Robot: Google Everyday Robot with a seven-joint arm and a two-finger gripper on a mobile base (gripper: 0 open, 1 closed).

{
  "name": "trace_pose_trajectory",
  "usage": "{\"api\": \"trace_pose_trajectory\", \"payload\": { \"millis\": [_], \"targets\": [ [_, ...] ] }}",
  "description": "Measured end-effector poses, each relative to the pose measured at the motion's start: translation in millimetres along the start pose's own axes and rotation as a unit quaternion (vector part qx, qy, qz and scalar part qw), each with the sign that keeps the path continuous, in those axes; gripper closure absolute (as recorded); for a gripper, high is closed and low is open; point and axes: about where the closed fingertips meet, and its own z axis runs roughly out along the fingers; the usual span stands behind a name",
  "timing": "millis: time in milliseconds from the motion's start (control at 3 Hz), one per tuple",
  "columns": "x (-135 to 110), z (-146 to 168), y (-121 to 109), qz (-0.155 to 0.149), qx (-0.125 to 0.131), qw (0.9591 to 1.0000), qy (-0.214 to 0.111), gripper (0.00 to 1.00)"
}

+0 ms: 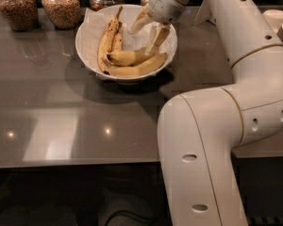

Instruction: Pick banana from white bowl

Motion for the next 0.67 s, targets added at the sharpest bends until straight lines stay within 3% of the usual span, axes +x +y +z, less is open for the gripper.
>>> {"api": "trace_pose_trajectory", "payload": {
  "millis": [667],
  "targets": [
    [6.3,13.3,6.3,0.004,-0.017,0.9998,-0.007,0.41]
  ]
}}
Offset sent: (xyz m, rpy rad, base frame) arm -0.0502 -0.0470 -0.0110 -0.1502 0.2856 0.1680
